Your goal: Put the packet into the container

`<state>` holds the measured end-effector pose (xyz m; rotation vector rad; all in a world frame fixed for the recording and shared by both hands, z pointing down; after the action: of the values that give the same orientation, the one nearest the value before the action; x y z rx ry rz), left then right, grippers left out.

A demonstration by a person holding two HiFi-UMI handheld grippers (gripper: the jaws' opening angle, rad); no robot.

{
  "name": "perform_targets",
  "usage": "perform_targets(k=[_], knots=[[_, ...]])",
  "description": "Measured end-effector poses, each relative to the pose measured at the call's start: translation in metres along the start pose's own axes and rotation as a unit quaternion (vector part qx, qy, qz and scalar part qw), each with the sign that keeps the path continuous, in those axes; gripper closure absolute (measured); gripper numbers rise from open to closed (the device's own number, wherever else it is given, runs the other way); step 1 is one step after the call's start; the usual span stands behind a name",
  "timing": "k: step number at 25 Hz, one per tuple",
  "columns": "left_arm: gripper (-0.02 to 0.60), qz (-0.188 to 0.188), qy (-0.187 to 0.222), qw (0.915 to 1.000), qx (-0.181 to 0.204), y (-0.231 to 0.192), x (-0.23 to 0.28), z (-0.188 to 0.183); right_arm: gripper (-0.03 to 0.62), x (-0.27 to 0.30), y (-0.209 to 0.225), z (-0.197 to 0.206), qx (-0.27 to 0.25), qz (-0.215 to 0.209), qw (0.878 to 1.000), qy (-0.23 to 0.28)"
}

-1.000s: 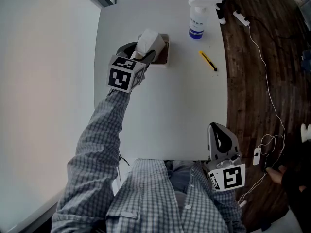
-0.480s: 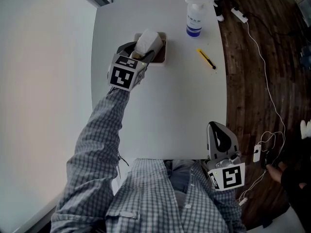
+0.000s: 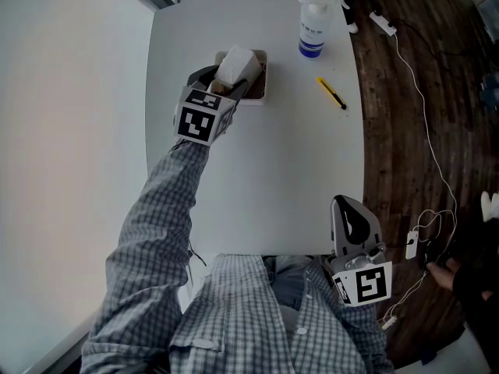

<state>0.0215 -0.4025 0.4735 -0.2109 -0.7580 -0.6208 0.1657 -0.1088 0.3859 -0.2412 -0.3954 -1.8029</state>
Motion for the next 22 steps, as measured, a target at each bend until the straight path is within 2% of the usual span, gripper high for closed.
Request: perform_targets(k=[6, 13, 18, 22], knots=[[0.239, 0.001, 0.011, 0.9998, -0.019, -0.002, 0.002, 0.002, 0.581, 0.001, -0.004, 0.002, 0.000, -0.001, 1.000, 0.000], [0.232, 0.031, 0.052, 0.9964, -0.060, 0.001, -0.007, -0.012, 0.582, -0.002, -0.007, 0.006, 0.005, 0.000, 1.000, -0.002], [0.232, 0.028, 0.076, 0.9942, -0.070, -0.003, -0.026, -0.021, 0.581, -0.005, -0.013, 0.003, -0.001, -0.007, 1.000, 0.001], [0.233, 0.041, 0.092, 0.9921, -0.076, -0.001, -0.041, -0.026, 0.581, -0.005, -0.019, 0.001, -0.007, -0.012, 1.000, 0.004]])
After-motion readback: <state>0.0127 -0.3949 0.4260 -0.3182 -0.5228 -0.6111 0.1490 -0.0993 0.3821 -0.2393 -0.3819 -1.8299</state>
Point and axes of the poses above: the fingertips, and each gripper's own axes: x forward along the fingers, y to its right, z out of its underside, the point moved 1 cm from there along -x, backward along the fingers, and after that the axes turned 4 degrees about z, right-handed, at the moved point
